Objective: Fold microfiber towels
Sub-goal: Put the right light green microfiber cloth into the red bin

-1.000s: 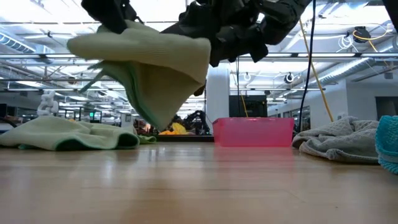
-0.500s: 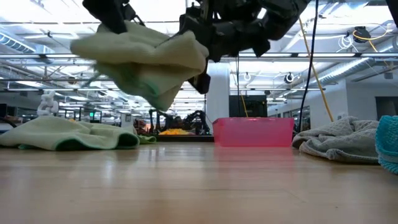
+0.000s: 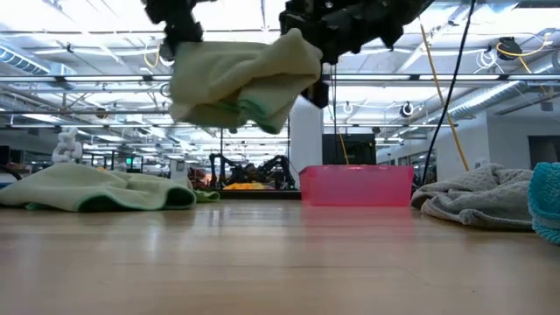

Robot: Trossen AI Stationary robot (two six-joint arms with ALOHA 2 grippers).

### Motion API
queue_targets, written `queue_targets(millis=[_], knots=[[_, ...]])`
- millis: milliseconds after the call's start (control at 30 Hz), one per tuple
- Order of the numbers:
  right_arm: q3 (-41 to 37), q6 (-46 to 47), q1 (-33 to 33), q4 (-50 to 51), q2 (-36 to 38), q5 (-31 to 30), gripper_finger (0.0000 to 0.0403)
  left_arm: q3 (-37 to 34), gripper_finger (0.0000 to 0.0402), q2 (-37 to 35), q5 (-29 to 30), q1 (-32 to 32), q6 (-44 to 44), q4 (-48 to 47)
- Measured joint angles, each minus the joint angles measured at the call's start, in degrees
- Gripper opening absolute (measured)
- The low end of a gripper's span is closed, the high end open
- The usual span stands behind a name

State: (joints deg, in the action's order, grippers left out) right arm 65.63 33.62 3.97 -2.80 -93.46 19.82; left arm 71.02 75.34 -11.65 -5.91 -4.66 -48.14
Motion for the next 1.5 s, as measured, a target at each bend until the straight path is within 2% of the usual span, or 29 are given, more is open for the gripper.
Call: queue_targets(millis=[133,433,567,700,833,1067,1233,1367,1500], knots=[[0.0,-1.7,2.6,5.1,4.8,-1.5,0.0013,3.9,0.0222,-0.2,0.8,-4.4,0.5,0.6],[0.0,-7.6,11.3,17.5,14.1,-1.8,0.0014,7.1,0.0229,-0.4,3.3,-13.4,-0.4,12.0],[0.0,-12.0,15.7,25.4,17.5,-1.5,0.0015,7.1,0.0262,0.2,3.4,-15.4,1.1,18.6],[0.0,-19.2,20.1,31.8,19.6,1.9,0.0015,7.1,0.0306,3.1,4.0,-15.9,3.8,21.8],[0.0,-26.0,24.3,35.7,20.1,4.5,0.0015,7.1,0.0324,6.6,4.7,-15.2,6.1,24.4],[0.0,-36.8,31.7,38.2,19.6,6.5,0.0015,7.1,0.0301,10.7,4.5,-15.5,5.6,29.4],[0.8,-41.3,38.1,39.9,17.5,10.4,0.0015,7.1,0.0281,11.6,4.4,-17.9,4.6,27.7],[5.6,-49.4,41.6,45.9,13.2,12.6,0.0015,7.1,0.027,12.3,2.9,-20.3,4.6,27.6],[12.0,-57.7,45.2,52.0,7.1,14.0,0.0015,7.0,0.025,12.5,-1.9,-23.5,3.0,26.9]])
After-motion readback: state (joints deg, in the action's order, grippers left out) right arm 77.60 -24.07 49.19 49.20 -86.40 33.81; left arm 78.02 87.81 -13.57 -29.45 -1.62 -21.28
